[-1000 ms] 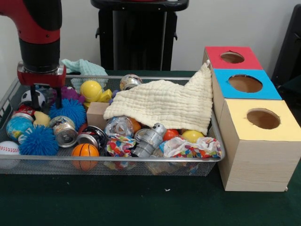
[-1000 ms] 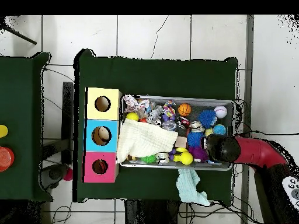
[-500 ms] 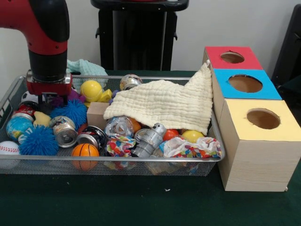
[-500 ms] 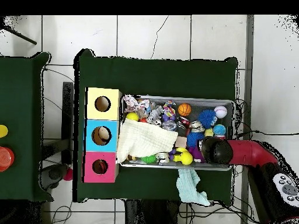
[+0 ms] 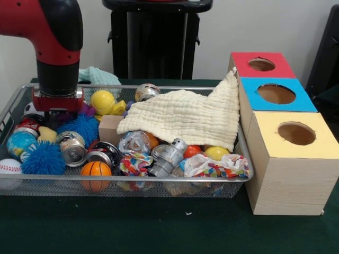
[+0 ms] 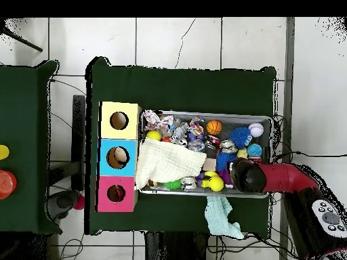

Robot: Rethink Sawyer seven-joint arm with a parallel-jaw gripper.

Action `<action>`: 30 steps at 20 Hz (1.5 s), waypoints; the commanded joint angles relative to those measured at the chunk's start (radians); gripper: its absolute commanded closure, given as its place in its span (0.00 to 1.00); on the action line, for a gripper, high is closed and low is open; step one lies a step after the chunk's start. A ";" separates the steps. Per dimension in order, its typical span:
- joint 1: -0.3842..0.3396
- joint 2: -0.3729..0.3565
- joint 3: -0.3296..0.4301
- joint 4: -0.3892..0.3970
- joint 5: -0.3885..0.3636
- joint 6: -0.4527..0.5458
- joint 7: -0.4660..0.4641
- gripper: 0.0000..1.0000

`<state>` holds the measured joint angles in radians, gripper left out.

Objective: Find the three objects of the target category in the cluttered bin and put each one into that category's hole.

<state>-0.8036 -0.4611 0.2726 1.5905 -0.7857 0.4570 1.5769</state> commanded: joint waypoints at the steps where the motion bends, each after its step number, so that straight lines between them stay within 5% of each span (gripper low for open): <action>1: -0.015 0.065 0.039 0.023 -0.058 0.021 -0.118 0.00; 30: -0.091 -0.097 0.162 0.091 0.014 0.080 -0.188 0.00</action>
<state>-0.8758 -0.5528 0.3235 1.6233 -0.7861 0.4575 1.5769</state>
